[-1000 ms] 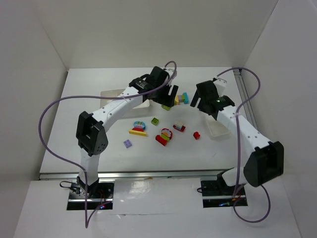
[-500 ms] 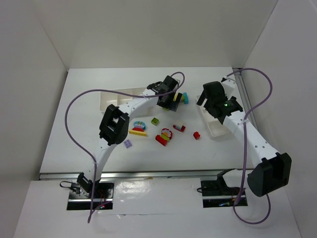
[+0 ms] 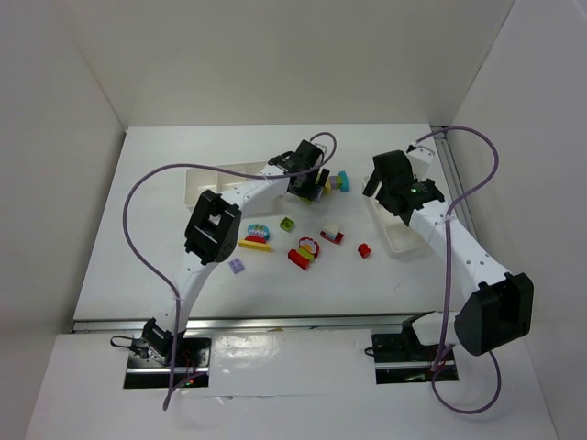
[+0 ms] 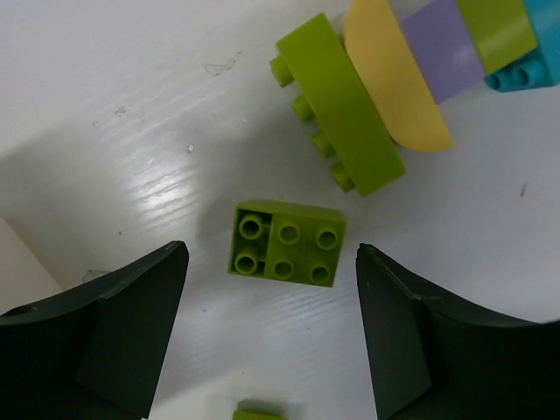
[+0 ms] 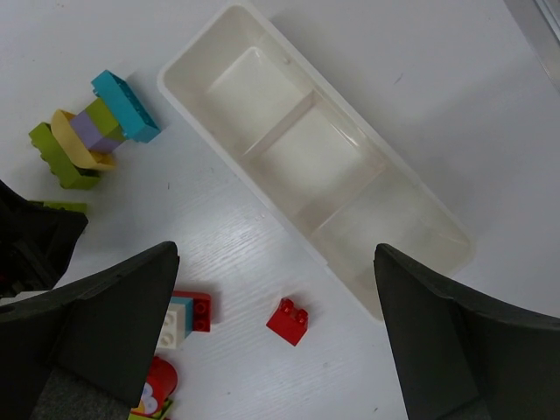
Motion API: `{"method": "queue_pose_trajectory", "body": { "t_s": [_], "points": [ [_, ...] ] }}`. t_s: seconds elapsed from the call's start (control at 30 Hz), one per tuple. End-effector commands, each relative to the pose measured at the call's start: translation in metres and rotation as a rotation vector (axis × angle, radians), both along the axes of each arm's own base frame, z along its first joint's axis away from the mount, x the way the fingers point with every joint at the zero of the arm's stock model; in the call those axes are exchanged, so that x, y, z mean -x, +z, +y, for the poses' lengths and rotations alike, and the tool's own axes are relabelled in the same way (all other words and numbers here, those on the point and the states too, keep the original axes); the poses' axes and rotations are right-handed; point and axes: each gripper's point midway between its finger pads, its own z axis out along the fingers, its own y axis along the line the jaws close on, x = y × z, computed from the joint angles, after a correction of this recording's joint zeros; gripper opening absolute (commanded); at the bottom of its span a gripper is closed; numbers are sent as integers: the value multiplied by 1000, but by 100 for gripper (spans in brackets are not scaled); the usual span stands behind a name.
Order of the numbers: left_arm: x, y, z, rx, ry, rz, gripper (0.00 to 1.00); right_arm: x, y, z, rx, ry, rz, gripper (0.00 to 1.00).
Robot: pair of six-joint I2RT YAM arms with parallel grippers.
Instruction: Sort the legos into containers by color
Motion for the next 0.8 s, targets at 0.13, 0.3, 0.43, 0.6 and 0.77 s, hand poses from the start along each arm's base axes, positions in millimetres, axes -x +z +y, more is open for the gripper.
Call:
{"method": "queue_pose_trajectory", "body": {
  "t_s": [0.13,0.3,0.43,0.6,0.77],
  "points": [
    [-6,-9,-2,3,-42,-14,84,3,4,-8,5,-44,-6,100],
    [-7,-14,-3,-3,-50,-17,81,4,7,-8,-4,-50,-18,100],
    [-7,-18,-2,-33,-38,-26,78,5,4,-10,5,-56,-12,100],
    [-2,-28,-3,-53,-40,-16,72,5,0,-10,16,-50,3,100],
    [3,4,-4,-27,-19,-43,54,5,-3,-13,30,-68,12,100]
  ]
}}
